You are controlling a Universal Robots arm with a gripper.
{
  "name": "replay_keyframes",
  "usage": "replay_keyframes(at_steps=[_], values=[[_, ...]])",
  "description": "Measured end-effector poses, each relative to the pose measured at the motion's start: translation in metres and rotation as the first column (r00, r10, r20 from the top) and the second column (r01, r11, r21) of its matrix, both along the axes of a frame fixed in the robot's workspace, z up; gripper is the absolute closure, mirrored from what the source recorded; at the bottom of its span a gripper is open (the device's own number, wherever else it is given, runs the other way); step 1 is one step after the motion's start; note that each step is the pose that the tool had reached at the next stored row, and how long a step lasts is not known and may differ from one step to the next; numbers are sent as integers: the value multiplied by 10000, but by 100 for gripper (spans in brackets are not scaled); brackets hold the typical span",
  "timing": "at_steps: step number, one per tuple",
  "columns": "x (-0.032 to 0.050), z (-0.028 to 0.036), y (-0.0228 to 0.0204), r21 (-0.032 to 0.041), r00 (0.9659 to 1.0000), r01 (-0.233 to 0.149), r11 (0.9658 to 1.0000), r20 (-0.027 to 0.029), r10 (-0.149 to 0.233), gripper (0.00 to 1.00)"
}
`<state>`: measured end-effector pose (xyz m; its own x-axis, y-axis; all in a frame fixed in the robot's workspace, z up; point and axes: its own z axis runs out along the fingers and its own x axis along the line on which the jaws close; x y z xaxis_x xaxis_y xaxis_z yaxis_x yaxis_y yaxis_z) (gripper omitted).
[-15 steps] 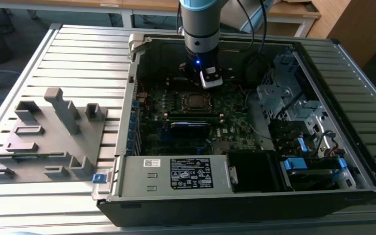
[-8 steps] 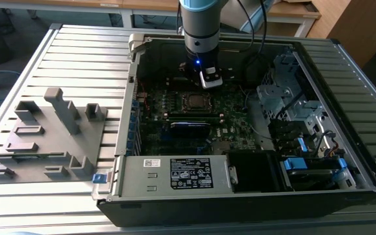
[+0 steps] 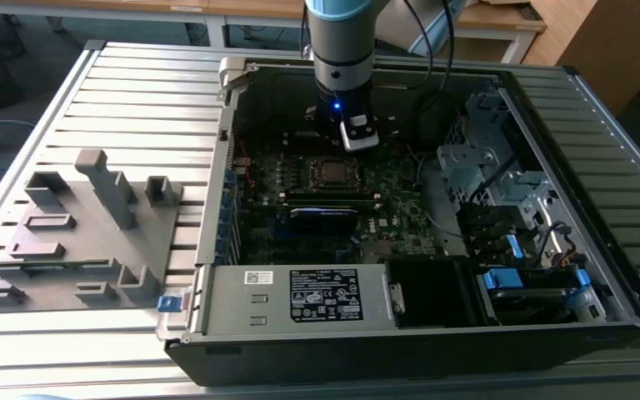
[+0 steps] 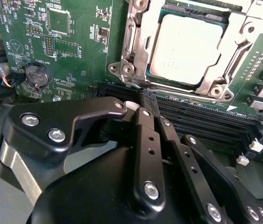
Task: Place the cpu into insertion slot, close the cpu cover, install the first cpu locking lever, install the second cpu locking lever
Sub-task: 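Install the first cpu locking lever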
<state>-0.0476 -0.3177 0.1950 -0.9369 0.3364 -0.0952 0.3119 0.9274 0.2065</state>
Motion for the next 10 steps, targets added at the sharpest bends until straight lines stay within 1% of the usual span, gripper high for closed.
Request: replay_keyframes(at_steps=[4, 10], values=[[0, 0, -24, -1, 10000, 1, 10000, 0, -1, 89], [-1, 0, -35, 2, 10000, 2, 10000, 0, -2, 89]])
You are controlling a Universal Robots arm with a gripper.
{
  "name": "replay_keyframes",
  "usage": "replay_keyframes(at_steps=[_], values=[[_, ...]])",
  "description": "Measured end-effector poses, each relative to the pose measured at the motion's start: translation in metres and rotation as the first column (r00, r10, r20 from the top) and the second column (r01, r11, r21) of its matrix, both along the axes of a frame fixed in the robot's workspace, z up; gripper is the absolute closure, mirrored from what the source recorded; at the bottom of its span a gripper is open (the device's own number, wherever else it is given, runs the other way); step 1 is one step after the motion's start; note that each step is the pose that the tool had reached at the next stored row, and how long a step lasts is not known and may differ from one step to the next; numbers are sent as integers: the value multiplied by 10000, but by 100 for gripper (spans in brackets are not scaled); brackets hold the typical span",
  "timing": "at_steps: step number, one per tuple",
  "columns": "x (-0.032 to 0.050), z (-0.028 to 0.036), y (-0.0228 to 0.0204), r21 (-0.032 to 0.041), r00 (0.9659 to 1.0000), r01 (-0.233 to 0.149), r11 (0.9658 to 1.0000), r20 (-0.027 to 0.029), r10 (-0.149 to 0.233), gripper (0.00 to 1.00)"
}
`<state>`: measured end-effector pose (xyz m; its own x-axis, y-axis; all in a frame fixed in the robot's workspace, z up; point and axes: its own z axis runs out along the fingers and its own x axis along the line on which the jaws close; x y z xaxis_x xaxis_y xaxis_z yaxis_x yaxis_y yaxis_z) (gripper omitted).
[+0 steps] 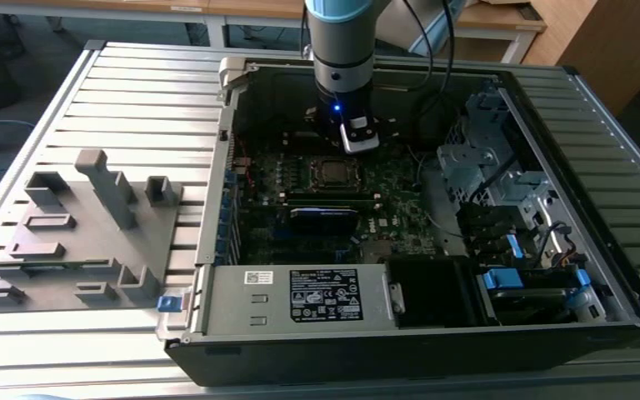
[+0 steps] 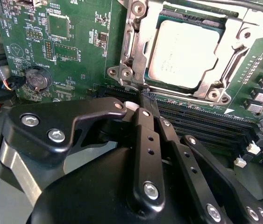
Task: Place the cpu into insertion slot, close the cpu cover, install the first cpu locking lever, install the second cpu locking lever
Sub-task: 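Install the first cpu locking lever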
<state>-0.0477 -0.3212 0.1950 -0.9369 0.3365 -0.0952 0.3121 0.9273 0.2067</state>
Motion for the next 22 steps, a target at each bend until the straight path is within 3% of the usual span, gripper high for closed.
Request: replay_keyframes(at_steps=[11, 22], values=[[7, -2, -11, 99, 10000, 0, 10000, 0, 0, 89], [9, -5, -37, 105, 10000, 0, 9999, 0, 0, 89]])
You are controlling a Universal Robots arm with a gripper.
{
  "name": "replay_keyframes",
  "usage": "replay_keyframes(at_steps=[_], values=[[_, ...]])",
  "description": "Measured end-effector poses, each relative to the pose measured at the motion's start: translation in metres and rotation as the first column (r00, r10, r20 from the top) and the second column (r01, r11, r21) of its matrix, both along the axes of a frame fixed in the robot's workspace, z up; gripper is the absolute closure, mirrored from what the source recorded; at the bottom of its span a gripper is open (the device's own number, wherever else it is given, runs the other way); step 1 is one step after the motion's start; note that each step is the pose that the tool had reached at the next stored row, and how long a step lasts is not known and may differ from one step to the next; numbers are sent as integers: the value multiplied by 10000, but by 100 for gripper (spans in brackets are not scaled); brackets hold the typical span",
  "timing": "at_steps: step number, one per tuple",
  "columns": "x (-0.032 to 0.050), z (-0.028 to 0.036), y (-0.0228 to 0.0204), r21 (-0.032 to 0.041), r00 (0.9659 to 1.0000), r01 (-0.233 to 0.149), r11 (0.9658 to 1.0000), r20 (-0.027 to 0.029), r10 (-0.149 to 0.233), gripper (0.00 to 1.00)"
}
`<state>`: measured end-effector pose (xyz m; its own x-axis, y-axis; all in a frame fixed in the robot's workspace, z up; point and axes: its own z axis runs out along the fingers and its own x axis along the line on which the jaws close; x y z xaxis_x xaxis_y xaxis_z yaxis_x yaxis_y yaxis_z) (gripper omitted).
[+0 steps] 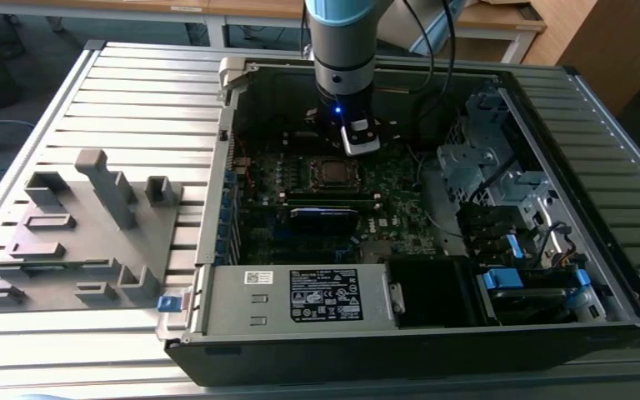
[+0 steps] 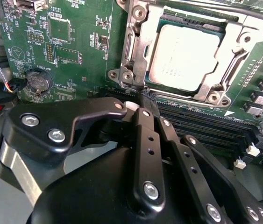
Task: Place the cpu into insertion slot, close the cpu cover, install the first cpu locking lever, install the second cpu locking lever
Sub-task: 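Install the first cpu locking lever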
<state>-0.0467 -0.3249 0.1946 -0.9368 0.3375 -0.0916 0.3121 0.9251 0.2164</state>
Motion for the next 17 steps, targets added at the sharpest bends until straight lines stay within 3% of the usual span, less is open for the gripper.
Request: replay_keyframes(at_steps=[8, 14, 17], values=[[4, -3, -1, 42, 10000, 0, 10000, -1, 0, 89], [5, -2, 0, 316, 10000, -1, 9995, 1, 1, 89], [4, 13, -1, 338, 10000, 1, 9994, 0, -1, 89]])
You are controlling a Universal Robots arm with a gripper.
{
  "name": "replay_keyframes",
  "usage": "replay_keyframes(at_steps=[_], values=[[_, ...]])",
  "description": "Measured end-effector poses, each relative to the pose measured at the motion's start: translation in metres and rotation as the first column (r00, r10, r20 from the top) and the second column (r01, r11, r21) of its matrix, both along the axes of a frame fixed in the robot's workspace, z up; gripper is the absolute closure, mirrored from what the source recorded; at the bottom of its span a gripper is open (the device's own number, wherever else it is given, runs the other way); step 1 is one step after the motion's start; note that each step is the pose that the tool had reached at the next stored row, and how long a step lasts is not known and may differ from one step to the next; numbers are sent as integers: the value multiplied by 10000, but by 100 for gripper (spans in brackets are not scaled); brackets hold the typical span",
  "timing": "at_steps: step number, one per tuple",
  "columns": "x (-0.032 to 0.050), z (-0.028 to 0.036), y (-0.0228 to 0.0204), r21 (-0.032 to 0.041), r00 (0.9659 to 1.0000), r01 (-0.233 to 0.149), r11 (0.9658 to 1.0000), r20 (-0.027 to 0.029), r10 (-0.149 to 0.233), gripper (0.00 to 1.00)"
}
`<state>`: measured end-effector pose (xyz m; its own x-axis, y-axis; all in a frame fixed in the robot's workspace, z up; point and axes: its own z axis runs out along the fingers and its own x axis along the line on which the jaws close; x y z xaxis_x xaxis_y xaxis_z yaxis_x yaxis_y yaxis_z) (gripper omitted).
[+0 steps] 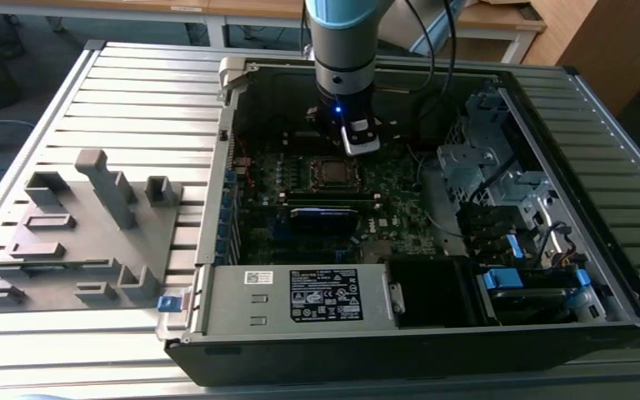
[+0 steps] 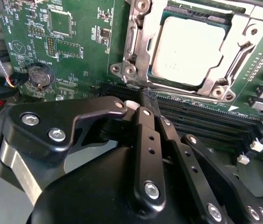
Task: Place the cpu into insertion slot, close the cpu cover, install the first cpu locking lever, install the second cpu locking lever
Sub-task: 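Install the first cpu locking lever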
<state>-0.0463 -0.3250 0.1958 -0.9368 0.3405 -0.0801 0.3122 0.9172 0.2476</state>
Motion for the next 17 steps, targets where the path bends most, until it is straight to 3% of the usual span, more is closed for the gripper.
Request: replay_keyframes(at_steps=[6, 8, 9, 10, 12, 17], values=[[1, 89, 0, -4, 10000, -1, 10000, -1, 1, 89], [1, 125, 0, -53, 10000, -2, 10000, -1, 2, 89], [1, 144, 0, -112, 10000, -1, 9999, -1, 1, 89], [1, 161, 0, -184, 10000, -1, 9998, 0, 1, 89], [1, 181, 0, -429, 10000, -2, 9991, 0, 2, 89], [1, 187, 0, -1210, 10000, 4, 9927, -1, -4, 89]])
